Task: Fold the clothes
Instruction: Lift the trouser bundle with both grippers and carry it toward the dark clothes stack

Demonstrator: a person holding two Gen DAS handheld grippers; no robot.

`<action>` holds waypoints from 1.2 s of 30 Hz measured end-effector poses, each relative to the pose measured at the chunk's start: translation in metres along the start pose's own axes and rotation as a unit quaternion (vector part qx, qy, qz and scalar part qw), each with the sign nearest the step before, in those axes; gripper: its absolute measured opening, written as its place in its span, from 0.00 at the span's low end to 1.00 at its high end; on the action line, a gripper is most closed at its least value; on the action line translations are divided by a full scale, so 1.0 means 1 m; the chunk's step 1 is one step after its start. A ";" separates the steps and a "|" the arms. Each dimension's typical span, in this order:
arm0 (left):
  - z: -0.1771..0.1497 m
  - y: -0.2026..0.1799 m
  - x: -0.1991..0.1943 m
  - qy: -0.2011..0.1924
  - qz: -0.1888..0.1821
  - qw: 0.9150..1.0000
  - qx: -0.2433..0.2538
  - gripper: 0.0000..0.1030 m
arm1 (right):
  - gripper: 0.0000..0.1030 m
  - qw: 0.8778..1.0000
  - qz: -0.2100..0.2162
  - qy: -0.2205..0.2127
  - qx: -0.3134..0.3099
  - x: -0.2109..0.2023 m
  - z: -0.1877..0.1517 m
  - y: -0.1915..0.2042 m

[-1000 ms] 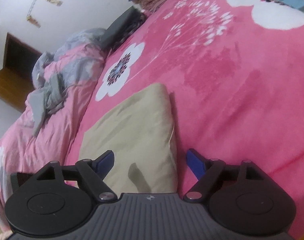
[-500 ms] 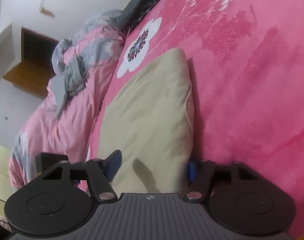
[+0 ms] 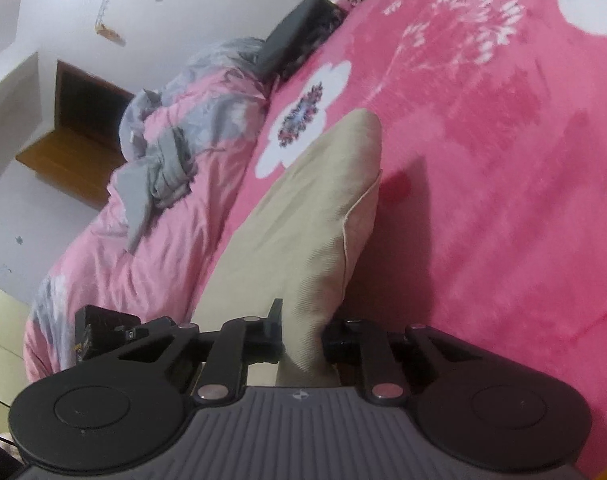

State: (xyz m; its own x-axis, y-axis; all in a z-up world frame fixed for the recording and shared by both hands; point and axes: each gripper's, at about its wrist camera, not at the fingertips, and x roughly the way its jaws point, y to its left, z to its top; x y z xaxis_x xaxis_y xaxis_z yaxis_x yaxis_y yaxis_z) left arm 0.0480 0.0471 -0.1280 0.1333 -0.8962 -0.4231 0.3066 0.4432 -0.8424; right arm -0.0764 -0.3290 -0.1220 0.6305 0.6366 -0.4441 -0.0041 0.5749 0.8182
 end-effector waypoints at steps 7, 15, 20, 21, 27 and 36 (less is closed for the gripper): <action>0.044 -0.010 0.006 -0.013 0.002 1.000 0.005 0.80 | 0.18 1.000 0.010 -0.024 -0.011 0.018 0.046 0.012; 0.141 -0.066 -0.014 -0.071 0.019 0.996 0.046 0.79 | 0.17 0.997 0.033 -0.061 -0.037 0.045 0.148 0.066; 0.198 -0.115 -0.045 -0.104 0.016 0.991 0.076 0.79 | 0.17 0.993 0.040 -0.076 -0.083 0.046 0.216 0.138; 0.208 -0.125 -0.052 -0.111 0.014 0.990 0.080 0.79 | 0.17 0.992 0.041 -0.080 -0.089 0.044 0.227 0.152; 0.242 -0.160 -0.088 -0.126 0.023 0.990 0.059 0.79 | 0.17 0.992 0.043 -0.085 -0.081 0.048 0.261 0.215; 0.314 -0.097 -0.091 -0.075 0.052 0.996 -0.022 0.79 | 0.17 1.000 -0.002 -0.031 0.001 0.130 0.292 0.222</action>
State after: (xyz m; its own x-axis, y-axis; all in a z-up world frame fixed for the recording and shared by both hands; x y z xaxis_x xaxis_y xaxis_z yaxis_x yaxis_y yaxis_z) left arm 0.3025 0.0803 0.0967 0.3018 -0.8369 -0.4566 0.2422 0.5305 -0.8123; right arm 0.2313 -0.2689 0.1082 0.6768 0.6017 -0.4242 0.0006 0.5758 0.8176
